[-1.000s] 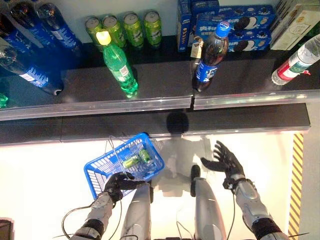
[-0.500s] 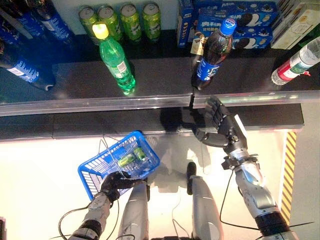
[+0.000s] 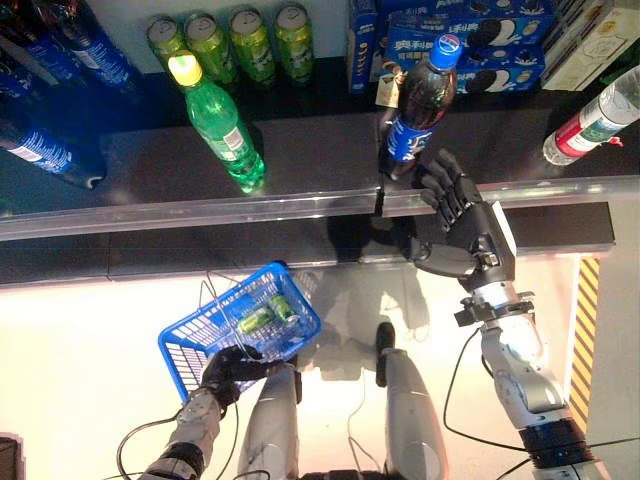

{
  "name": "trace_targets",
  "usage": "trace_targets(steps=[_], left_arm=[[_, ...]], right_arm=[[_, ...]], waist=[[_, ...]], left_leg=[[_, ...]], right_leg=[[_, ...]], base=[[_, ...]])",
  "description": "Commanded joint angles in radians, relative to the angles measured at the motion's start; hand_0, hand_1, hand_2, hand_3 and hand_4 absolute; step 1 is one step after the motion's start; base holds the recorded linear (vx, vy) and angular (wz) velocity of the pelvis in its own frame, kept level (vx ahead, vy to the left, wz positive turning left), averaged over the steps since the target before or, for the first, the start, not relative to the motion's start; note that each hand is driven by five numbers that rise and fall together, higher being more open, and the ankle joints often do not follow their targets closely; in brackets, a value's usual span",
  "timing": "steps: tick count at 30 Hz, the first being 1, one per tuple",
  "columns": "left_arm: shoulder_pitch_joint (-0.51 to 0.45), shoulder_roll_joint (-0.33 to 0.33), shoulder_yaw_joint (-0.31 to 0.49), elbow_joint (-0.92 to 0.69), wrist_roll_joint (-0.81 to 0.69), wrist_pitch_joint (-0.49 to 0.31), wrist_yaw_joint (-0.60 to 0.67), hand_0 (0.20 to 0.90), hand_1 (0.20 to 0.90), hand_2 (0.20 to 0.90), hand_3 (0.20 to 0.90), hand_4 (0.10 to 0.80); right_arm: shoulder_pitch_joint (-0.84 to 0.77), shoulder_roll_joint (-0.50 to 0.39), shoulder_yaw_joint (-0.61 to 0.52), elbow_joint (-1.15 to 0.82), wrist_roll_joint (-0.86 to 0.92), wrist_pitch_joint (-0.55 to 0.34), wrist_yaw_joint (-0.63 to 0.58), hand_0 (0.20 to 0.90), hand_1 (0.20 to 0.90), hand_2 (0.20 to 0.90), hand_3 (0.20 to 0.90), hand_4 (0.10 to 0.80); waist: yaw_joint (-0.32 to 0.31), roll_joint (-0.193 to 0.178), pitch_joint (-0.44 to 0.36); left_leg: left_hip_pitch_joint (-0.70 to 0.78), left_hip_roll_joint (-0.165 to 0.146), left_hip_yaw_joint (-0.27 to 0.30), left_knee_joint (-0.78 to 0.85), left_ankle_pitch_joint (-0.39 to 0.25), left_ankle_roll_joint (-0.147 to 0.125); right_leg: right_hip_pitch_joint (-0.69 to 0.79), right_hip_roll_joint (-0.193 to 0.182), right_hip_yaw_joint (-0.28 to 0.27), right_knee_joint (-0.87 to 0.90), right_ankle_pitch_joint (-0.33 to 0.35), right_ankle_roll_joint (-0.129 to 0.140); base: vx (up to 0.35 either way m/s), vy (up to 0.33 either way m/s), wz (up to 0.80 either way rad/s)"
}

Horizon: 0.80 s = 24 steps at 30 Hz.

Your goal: Pick up the drink and place into the basket.

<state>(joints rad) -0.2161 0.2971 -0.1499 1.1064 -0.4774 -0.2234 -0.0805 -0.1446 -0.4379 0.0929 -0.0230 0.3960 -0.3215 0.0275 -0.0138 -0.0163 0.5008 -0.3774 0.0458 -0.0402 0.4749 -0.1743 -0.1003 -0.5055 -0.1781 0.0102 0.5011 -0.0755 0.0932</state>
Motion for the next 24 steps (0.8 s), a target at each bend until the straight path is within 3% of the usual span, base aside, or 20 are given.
trace_targets(steps=[1,11,24], left_arm=[[0.149,0.031,-0.012,-0.043,-0.017,-0.063,-0.05,0.3,0.3,0.3,0.2,0.1],[0.126,0.037,-0.036,-0.057,-0.001,-0.026,-0.04,0.3,0.3,0.3,0.2,0.1],[0.115,0.053,-0.054,-0.078,0.018,0.013,-0.037,0.3,0.3,0.3,0.2,0.1]], right_arm=[[-0.058,-0.03,-0.094,-0.156,0.021,-0.132,-0.044,0.9,0.9,0.9,0.9,0.8],[-0.203,-0.033,-0.101,-0.071,0.025,-0.091,-0.143,0.9,0.9,0.9,0.9,0.8],[-0.327,-0.091,-0.101,0.047,0.031,-0.029,-0.18,0.9,0.9,0.9,0.9,0.8]], waist=[[0.003,0.008,-0.051],[0.031,0.014,-0.038],[0.06,0.02,-0.031]], left_leg=[[-0.027,0.002,-0.03,-0.001,0.07,0.041],[-0.018,0.0,-0.039,0.014,0.069,0.038],[-0.015,-0.002,-0.049,0.026,0.069,0.037]], right_leg=[[0.093,-0.05,-0.011,-0.005,-0.011,0.0],[0.126,-0.058,-0.032,-0.012,-0.01,-0.008],[0.148,-0.061,-0.049,-0.012,-0.011,-0.013]], base=[[0.0,0.0,0.0],[0.019,-0.01,0.01],[0.017,-0.014,0.03]])
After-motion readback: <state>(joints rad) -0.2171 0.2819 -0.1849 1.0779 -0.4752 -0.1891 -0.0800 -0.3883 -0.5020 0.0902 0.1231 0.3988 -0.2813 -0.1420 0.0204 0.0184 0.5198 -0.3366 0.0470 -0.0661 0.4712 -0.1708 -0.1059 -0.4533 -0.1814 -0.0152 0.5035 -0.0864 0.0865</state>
